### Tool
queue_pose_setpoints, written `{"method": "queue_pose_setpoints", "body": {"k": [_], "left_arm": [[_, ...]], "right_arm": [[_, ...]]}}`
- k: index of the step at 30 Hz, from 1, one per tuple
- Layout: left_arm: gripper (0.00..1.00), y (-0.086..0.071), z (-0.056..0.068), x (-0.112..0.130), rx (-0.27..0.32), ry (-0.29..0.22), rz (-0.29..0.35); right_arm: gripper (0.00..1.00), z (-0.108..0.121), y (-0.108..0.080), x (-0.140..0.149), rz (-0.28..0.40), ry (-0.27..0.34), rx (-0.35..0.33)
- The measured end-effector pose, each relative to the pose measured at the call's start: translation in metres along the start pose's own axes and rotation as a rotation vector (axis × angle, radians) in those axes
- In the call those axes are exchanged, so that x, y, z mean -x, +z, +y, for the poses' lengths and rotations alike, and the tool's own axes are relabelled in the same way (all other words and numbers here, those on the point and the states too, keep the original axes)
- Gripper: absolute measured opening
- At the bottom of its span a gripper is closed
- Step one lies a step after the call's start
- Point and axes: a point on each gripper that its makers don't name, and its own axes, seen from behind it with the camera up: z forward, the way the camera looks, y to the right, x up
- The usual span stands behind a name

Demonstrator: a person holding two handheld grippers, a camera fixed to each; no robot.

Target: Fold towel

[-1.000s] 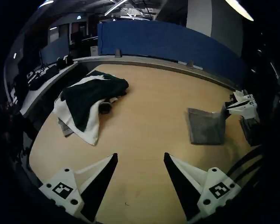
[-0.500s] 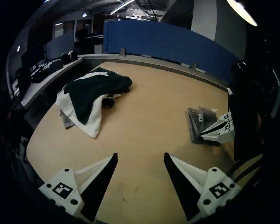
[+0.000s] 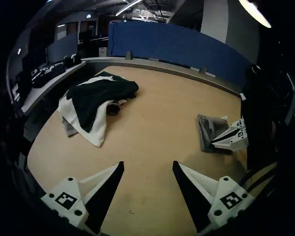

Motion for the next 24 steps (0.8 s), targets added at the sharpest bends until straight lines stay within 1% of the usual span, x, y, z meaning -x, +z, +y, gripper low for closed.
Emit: {"method": "queue_pose_setpoints", "body": {"k": [8,10,11,12,15,17,20,24], "left_arm": [[0.92,0.001,0.000,0.002,0.000,0.004,-0.003],[0.92,0.001,0.001,0.002,-0.001,0.005,-0.003],[0.92,0.000,0.001,0.002,-0.001,0.005,-0.003],[0.92,0.000,0.001,0.002,-0.002,0.005,-0.003],[0.92,-0.001,0.001,0.001,-0.001,0.007,-0.001],[0.92,-0.001,0.002,0.001,-0.002,0.009,-0.001],[0.92,-0.001,0.002,0.001,-0.002,0.011,-0.002],[0.92,-0.001,0.003,0.001,-0.002,0.014,-0.003]], "right_arm": [[0.02,0.002,-0.003,-0.001,0.006,0.004,0.006],[0.05,0.002,-0.004,-0.001,0.009,0.006,0.005],[0.10,0.001,-0.005,-0.001,0.010,0.007,0.003],[0.19,0.000,-0.006,-0.002,0.014,0.010,0.000],[0.41,-0.003,-0.010,-0.004,0.032,0.024,-0.013],[0.48,-0.004,-0.014,-0.007,0.046,0.032,-0.016],[0.51,-0.004,-0.020,-0.011,0.066,0.036,-0.013],[0.61,-0.002,-0.030,-0.014,0.093,0.043,-0.002]]}}
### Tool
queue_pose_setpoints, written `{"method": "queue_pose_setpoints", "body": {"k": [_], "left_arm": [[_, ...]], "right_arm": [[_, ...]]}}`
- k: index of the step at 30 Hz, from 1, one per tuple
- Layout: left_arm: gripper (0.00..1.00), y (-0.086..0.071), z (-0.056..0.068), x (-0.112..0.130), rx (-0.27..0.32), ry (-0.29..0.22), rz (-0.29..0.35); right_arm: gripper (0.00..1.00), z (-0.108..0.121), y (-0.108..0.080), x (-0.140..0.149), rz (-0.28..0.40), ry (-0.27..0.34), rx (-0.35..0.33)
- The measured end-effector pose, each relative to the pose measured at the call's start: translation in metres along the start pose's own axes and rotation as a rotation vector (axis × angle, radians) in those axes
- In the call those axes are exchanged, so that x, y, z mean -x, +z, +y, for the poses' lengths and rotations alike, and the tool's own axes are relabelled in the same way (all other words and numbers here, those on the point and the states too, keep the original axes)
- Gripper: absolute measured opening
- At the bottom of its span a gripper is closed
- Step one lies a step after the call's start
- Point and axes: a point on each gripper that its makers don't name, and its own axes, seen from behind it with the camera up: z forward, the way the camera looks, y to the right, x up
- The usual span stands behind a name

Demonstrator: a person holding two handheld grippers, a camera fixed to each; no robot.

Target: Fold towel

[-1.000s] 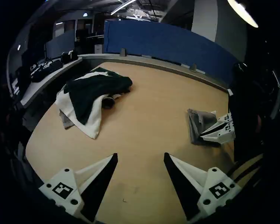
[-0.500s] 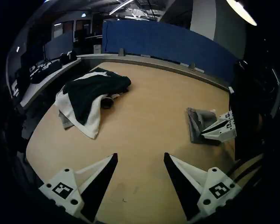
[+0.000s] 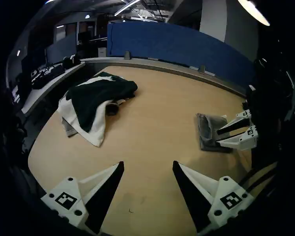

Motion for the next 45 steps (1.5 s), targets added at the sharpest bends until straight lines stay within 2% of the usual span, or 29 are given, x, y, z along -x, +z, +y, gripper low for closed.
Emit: {"method": "queue_pose_setpoints", "body": {"k": [5,9,12,15,24,33,40,45], "left_arm": [[0.92,0.000,0.002,-0.001,0.002,0.008,-0.001],[0.92,-0.001,0.004,-0.004,0.005,0.015,0.000],[0.92,-0.001,0.005,-0.005,0.008,0.016,0.001],[0.92,-0.001,0.007,-0.006,0.010,0.018,0.002],[0.92,-0.002,0.009,-0.006,0.008,0.026,0.003],[0.92,-0.005,0.008,-0.009,0.008,0.016,0.007],[0.92,-0.004,0.008,-0.008,0.010,0.015,0.008],[0.92,-0.003,0.009,-0.007,0.012,0.015,0.008]], "right_arm": [[0.74,0.012,-0.018,0.001,0.035,0.024,0.049],[0.89,0.036,-0.035,0.019,0.032,0.057,0.134],[0.90,0.048,-0.043,0.035,0.023,0.089,0.174],[0.93,0.052,-0.048,0.043,0.025,0.118,0.184],[0.93,0.052,-0.050,0.051,0.019,0.140,0.214],[0.93,0.052,-0.043,0.070,-0.012,0.221,0.240],[0.93,0.045,-0.040,0.088,-0.063,0.257,0.243],[0.88,0.041,-0.036,0.097,-0.094,0.284,0.233]]}}
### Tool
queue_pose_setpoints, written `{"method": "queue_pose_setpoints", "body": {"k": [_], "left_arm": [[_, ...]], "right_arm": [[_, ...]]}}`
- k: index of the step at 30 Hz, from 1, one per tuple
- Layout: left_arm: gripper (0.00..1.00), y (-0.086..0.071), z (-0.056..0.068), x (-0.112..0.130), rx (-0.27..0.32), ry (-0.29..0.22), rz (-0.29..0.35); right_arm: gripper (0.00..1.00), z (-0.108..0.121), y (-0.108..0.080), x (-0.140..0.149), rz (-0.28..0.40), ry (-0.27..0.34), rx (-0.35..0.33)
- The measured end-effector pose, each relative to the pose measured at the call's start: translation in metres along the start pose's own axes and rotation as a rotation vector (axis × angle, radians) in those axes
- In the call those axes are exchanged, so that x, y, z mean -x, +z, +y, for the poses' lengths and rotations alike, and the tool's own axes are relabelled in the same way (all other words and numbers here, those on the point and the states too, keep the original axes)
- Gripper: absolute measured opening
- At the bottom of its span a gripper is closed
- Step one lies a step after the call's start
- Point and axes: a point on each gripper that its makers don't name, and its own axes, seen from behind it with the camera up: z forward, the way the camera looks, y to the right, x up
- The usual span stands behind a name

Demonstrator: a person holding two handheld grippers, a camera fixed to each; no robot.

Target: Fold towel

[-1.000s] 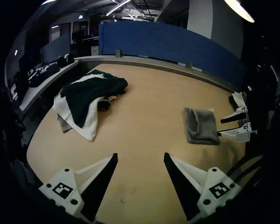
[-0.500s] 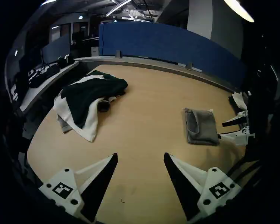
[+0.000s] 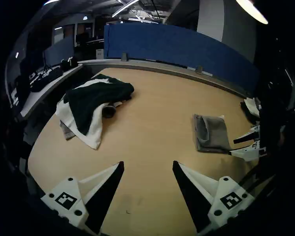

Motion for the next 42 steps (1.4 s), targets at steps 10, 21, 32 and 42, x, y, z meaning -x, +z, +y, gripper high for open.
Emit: {"method": "queue_pose_setpoints", "body": {"k": [10,21,32,42], "left_arm": [[0.92,0.000,0.001,0.000,0.003,-0.002,0.001],[0.92,0.000,0.001,-0.001,0.001,-0.002,0.003],[0.92,-0.001,0.001,0.002,-0.002,-0.002,0.003],[0.92,-0.001,-0.001,0.003,-0.006,0.000,0.003]], "right_arm": [[0.82,0.000,0.004,0.004,-0.018,-0.001,-0.001],[0.42,-0.002,0.008,0.009,-0.027,0.010,-0.016],[0.23,0.000,0.014,0.013,-0.032,0.021,-0.018],[0.07,-0.001,0.013,0.012,-0.023,0.024,-0.032]]}}
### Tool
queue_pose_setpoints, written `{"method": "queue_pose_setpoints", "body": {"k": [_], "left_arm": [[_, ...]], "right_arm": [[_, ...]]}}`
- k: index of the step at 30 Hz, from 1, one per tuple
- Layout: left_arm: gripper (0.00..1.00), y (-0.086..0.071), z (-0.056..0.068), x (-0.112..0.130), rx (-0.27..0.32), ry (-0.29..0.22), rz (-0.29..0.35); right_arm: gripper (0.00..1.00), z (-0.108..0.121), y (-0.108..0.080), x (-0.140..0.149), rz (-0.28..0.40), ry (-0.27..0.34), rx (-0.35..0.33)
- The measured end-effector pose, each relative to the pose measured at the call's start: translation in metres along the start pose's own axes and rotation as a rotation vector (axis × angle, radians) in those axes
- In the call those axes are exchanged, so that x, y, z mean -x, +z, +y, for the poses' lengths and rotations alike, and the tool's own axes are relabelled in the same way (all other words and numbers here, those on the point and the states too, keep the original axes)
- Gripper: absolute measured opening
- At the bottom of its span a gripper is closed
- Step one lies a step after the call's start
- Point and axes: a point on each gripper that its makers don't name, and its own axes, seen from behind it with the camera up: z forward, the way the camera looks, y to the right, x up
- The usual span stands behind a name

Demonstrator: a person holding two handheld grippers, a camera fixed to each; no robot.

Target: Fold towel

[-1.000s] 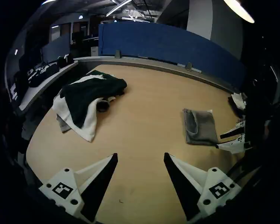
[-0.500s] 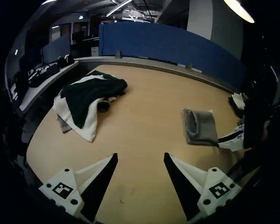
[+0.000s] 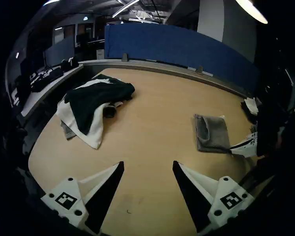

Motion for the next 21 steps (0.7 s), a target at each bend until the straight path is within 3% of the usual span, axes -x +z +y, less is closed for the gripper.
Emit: {"method": "queue_pose_setpoints", "body": {"k": [11,21], "left_arm": [[0.92,-0.001,0.001,-0.004,0.000,0.002,0.003],[0.92,-0.003,0.001,-0.012,0.003,0.003,0.019]], "right_arm": [[0.05,-0.001,-0.012,-0.013,0.039,-0.030,0.001],[0.05,0.002,-0.049,-0.063,0.136,-0.082,0.014]]}}
